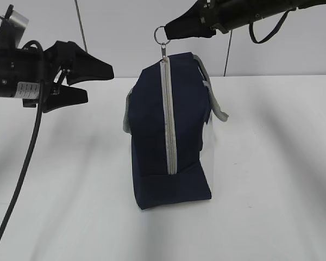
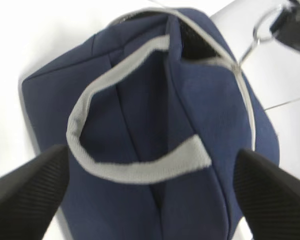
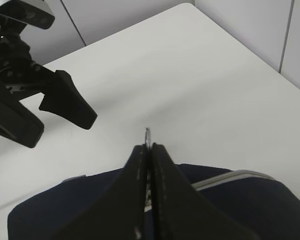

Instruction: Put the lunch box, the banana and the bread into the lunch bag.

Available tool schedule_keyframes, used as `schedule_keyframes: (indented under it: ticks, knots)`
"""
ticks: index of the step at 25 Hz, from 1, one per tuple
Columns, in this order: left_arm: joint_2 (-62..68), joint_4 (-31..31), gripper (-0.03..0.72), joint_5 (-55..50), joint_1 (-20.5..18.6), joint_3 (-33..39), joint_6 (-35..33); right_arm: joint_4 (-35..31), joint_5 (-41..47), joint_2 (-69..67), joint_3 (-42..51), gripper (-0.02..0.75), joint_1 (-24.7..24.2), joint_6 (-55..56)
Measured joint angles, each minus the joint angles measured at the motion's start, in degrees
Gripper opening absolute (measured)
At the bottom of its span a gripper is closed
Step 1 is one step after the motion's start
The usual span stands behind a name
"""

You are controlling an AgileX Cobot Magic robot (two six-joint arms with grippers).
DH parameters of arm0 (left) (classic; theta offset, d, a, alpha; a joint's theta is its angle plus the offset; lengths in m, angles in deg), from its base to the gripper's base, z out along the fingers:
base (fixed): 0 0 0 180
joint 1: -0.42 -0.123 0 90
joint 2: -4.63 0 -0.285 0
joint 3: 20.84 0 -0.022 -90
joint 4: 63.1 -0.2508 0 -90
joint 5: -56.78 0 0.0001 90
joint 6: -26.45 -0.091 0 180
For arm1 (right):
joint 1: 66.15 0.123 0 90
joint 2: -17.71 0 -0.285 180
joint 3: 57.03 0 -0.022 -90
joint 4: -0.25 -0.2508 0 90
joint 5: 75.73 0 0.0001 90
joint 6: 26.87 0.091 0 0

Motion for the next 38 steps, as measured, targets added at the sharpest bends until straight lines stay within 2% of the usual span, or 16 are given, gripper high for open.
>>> schedule_keyframes:
  ticks: [5, 8, 15, 21, 23, 25, 30, 32, 38]
  knots:
    - [7.5, -14.2, 0.633, -7.4, -0.1, -12.9, 18.2, 0.1, -0.5, 0.0, 0.0, -0.016, 0.0, 1.8]
    - [11.1, -19.6, 0.629, -13.8, -0.1, -18.9, 25.0, 1.7, -1.0, 0.0, 0.0, -0.016, 0.0, 2.0]
    - [14.3, -21.7, 0.59, -17.3, 0.9, -23.2, 29.7, 2.5, -1.1, 0.0, 0.0, -0.016, 0.0, 2.1]
    - [15.6, -23.0, 0.573, -18.2, 5.4, -25.4, 31.1, 2.6, -1.1, 0.0, 0.0, -0.016, 0.0, 2.1]
    - [15.6, -24.5, 0.526, -17.0, 6.3, -26.0, 32.6, 2.6, -1.1, 0.0, 0.0, -0.016, 0.0, 2.2]
    - [15.6, -26.0, 0.436, -15.9, 6.8, -26.2, 33.9, 2.6, -1.1, 0.0, 0.0, -0.016, 0.0, 2.2]
    - [15.6, -26.6, 0.071, -15.5, 7.0, -26.2, 34.5, 2.6, -1.1, 0.0, 0.0, -0.016, 0.0, 2.2]
    - [15.6, -26.4, 0.028, -15.6, 7.1, -26.2, 34.5, 2.9, -1.2, 0.0, 0.0, -0.016, 0.0, 2.2]
    - [15.6, -24.9, 0.022, -16.5, 7.2, -26.3, 33.6, 3.3, -5.6, 0.0, 0.0, -0.016, 0.0, 2.5]
